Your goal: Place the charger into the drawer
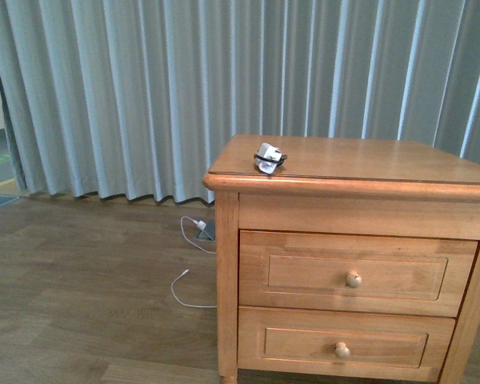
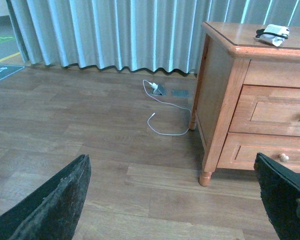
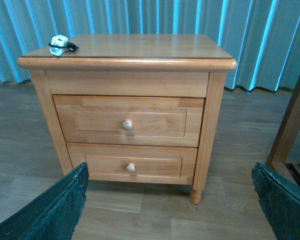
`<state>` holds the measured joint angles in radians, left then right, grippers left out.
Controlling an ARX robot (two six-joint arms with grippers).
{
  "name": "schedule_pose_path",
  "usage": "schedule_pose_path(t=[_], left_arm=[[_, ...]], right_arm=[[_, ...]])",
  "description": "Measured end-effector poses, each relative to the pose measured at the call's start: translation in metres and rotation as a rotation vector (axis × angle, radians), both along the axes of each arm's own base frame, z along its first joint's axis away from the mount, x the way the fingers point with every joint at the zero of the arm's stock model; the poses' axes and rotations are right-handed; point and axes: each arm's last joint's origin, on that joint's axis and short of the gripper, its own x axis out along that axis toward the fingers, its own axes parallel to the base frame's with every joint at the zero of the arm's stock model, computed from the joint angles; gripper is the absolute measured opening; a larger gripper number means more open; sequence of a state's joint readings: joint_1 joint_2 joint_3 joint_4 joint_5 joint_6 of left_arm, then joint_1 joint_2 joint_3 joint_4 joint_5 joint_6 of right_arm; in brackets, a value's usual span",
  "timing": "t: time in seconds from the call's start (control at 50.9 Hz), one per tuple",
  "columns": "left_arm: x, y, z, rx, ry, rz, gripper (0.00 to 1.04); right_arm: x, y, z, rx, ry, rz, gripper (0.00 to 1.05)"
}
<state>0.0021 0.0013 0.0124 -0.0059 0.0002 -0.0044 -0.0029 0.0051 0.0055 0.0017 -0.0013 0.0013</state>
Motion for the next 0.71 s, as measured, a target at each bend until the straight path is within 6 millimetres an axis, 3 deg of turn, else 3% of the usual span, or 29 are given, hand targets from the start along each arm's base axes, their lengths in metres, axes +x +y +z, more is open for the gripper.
schedule_pose_path(t=[0.707], left_arm=[[0.0000, 0.0000, 0.0000, 0.000, 0.000, 0.000, 0.99]], right_arm=[[0.0000, 0.0000, 0.0000, 0.000, 0.000, 0.000, 0.97]])
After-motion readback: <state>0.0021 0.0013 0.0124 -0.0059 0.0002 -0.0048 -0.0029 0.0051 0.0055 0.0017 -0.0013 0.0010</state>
